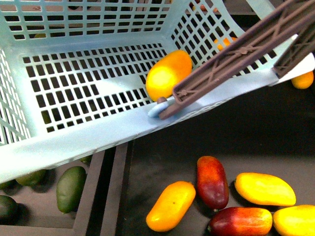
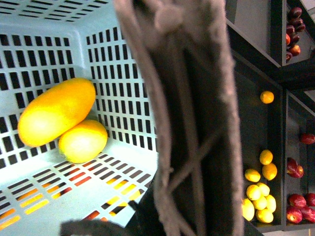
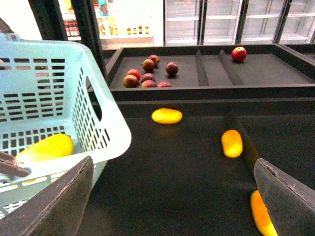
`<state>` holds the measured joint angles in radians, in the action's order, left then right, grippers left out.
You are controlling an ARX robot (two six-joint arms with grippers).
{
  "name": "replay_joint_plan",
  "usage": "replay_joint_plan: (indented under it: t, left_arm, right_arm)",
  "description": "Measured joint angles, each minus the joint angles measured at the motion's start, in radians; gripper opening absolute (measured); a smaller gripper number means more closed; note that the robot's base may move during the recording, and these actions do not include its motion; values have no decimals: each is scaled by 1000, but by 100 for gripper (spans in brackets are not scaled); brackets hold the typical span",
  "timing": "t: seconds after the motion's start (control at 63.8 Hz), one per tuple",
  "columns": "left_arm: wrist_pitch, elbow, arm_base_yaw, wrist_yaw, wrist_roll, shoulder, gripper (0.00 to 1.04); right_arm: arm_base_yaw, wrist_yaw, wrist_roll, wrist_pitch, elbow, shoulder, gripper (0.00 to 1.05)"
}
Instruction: Pick lemon and mango into basket
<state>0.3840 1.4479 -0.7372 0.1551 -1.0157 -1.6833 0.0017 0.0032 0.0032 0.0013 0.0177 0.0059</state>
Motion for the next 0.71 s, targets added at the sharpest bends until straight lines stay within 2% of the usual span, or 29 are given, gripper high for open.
replay_joint_plan:
  t: [0.392,0.705]
  left_arm:
    - [0,-3,13,31,5,-2,5]
    - [0,-6,13,20,2,-2,5]
  right_arm:
    - [0,-1,0,-3,0,-2,96]
    - [0,0,0,-3,0,-3,96]
